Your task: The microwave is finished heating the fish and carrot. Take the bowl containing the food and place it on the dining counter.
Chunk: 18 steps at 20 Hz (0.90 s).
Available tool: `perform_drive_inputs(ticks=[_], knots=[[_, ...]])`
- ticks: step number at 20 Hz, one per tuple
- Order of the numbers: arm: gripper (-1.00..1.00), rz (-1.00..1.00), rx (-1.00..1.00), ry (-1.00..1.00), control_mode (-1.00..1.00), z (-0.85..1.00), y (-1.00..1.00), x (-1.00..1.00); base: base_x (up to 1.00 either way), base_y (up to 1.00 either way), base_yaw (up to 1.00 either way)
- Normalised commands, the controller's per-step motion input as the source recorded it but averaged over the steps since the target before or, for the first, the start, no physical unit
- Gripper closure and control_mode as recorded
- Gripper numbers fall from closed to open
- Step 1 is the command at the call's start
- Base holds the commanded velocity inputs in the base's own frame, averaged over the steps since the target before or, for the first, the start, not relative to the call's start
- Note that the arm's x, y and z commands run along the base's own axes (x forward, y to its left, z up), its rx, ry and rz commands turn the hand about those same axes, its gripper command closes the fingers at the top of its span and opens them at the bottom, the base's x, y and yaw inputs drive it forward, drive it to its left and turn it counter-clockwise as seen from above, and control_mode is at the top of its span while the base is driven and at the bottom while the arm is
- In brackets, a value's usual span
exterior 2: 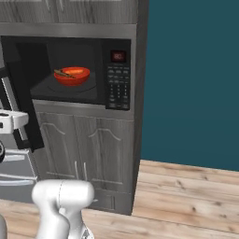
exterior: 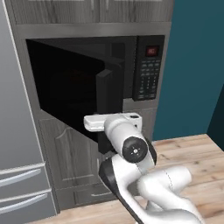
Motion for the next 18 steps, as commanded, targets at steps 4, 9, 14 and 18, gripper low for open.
perform_drive_inputs(ticks=[4,9,14,18], knots=[[-1.0,0.03,0.03,-0.03,-1.0,0.04,-0.89,-1.0,0.0,0.0,0.0],[-1.0,0.02,0.12,0.0,-1.0,0.43,-1.0,-1.0,0.0,0.0,0.0],[-1.0,0.07,0.25,0.11,-1.0,0.35,-1.0,-0.25,0.0,0.0,0.0],[-1.0,0.13,0.55,0.25,-1.0,-0.15,-1.0,0.57,0.0,0.0,0.0]])
